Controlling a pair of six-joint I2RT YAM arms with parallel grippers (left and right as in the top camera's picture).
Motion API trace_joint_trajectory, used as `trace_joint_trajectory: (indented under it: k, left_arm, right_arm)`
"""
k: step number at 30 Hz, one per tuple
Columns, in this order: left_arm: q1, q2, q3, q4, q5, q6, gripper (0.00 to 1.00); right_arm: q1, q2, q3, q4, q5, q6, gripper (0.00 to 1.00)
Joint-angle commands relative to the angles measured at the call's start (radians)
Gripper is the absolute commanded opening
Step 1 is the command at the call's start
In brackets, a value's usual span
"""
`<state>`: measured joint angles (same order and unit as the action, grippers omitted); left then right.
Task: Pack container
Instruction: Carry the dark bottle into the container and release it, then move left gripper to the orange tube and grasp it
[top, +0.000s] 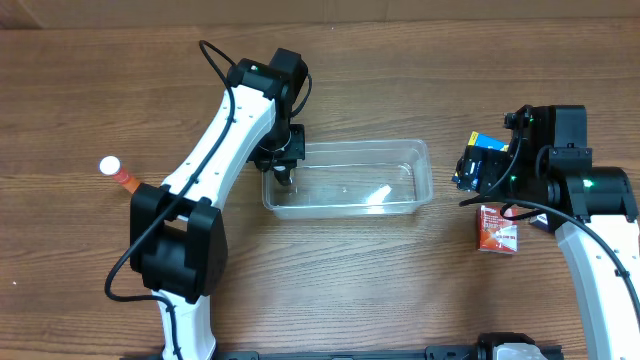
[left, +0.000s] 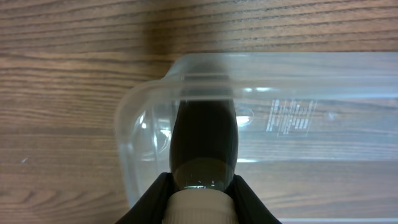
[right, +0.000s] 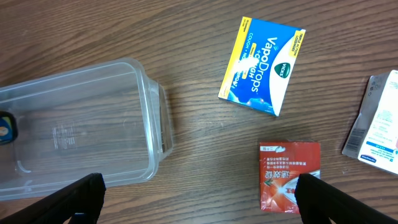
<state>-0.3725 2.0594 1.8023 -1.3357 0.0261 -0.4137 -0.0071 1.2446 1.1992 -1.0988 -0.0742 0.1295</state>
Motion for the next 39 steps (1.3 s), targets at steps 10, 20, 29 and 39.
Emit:
trace_joint_trajectory:
  k: [10,20,29,39]
  left_arm:
    - [-0.002,0.08,-0.001,0.008,-0.003,0.026,0.09]
    - [-0.002,0.065,0.011,0.002,0.001,0.078,0.45]
    - [-0.002,-0.041,0.253,-0.14,0.016,0.099,0.64]
    - [0.19,-0.286,0.396,-0.296,-0.161,0.044,1.0]
  right_arm:
    - [-0.006,-0.009,0.033,0.008,0.005,-0.005,1.0]
    - [-0.006,-0.009,0.033,0.008,0.005,-0.005,1.0]
    - [-0.006,-0.009,0.033,0.008,0.005,-0.005,1.0]
    - [-0.006,-0.009,0.033,0.01,0.005,-0.005,1.0]
